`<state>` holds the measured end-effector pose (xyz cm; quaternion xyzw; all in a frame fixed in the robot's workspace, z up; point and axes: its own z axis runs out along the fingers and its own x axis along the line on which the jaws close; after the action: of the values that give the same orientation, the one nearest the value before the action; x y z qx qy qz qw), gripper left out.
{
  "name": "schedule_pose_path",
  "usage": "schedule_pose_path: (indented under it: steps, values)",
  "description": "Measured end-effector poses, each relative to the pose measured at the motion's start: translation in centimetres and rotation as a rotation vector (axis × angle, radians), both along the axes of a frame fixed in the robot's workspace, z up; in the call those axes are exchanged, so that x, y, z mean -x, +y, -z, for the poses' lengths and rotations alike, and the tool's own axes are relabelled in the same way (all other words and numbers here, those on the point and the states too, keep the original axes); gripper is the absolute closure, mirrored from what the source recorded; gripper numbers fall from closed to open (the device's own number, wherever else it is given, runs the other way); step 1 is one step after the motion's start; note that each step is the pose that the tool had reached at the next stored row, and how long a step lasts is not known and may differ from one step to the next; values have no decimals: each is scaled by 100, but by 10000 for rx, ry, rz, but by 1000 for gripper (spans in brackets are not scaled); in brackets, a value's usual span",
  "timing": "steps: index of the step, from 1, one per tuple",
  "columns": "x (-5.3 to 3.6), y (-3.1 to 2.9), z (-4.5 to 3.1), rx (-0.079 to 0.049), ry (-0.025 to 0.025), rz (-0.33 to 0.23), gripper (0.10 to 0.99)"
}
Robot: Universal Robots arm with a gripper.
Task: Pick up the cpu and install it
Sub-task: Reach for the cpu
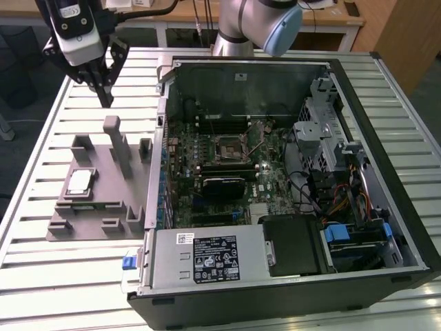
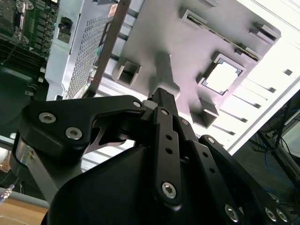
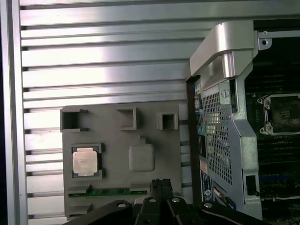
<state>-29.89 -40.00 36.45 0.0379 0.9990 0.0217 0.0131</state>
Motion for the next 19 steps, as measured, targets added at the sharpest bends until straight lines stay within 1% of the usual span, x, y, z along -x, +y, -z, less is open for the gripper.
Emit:
schedule_pose_path:
  steps: [19]
  values:
    - [331,0,95,0,-1,-1,980]
